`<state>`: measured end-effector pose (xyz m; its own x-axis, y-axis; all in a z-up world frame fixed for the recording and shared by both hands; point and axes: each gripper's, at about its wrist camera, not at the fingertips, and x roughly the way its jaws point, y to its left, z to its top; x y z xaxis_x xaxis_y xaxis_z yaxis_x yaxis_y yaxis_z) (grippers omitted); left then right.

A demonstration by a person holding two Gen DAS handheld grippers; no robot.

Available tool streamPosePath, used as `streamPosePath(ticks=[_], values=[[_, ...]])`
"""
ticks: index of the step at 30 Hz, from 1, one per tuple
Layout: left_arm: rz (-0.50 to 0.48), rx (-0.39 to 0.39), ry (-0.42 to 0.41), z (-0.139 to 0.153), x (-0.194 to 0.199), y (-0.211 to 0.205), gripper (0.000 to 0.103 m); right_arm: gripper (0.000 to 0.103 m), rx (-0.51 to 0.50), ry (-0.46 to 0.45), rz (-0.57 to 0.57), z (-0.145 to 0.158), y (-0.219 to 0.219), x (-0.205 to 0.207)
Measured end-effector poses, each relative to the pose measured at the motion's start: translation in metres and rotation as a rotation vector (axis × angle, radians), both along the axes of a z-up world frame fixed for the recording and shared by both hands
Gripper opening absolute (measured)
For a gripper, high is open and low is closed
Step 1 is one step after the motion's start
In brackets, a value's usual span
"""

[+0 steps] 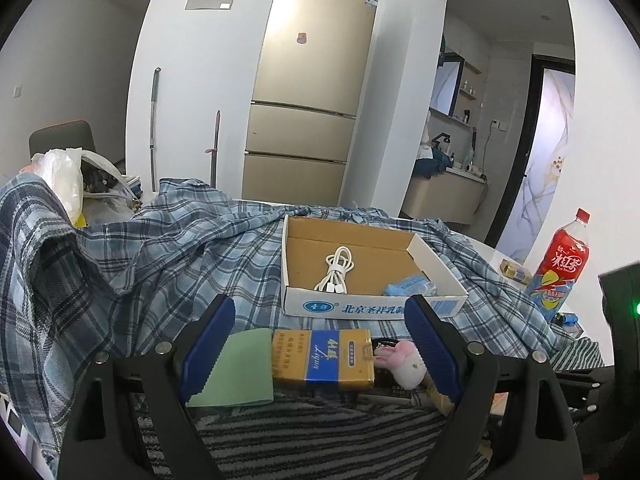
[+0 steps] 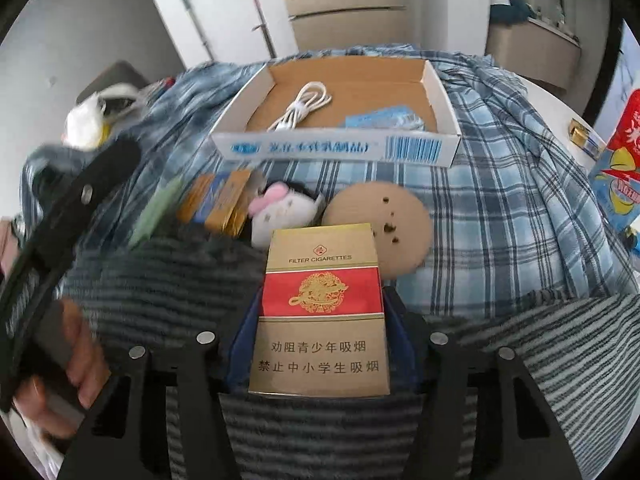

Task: Organize soft objects
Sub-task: 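Grasp the red-and-gold cigarette pack with the right tool and lift it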

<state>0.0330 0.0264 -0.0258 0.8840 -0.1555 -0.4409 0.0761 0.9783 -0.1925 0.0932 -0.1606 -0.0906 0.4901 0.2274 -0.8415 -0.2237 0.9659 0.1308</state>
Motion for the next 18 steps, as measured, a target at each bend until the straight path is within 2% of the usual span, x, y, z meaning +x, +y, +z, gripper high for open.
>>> streamPosePath(ticks=[3,6,7,9,11,15,18], values=[[-0.002,0.007,-0.003,0.0,0.0,-0.002,0.088,0.058,-0.074,-0.019,0.001,-0.004,0.001,-0.005],[-0.001,0.007,0.0,0.0,0.0,-0.002,0.088,0.069,-0.065,-0.027,-0.028,-0.005,-0.003,-0.004],[-0.001,0.006,0.004,0.0,0.0,-0.002,0.088,0.07,-0.046,-0.035,-0.043,-0.004,-0.005,-0.003],[-0.001,0.002,0.012,-0.001,0.002,-0.001,0.088,0.07,-0.053,-0.052,-0.053,-0.003,-0.002,0.001],[0.001,-0.004,0.015,-0.001,0.002,0.0,0.088,0.07,-0.106,-0.074,-0.052,-0.007,0.006,0.005],[0.0,-0.002,0.011,-0.001,0.002,0.001,0.088,0.069,-0.108,-0.045,-0.04,-0.017,0.01,0.007],[-0.006,0.014,0.005,0.0,0.001,-0.003,0.088,0.069,-0.151,-0.068,-0.044,-0.019,0.011,0.0]])
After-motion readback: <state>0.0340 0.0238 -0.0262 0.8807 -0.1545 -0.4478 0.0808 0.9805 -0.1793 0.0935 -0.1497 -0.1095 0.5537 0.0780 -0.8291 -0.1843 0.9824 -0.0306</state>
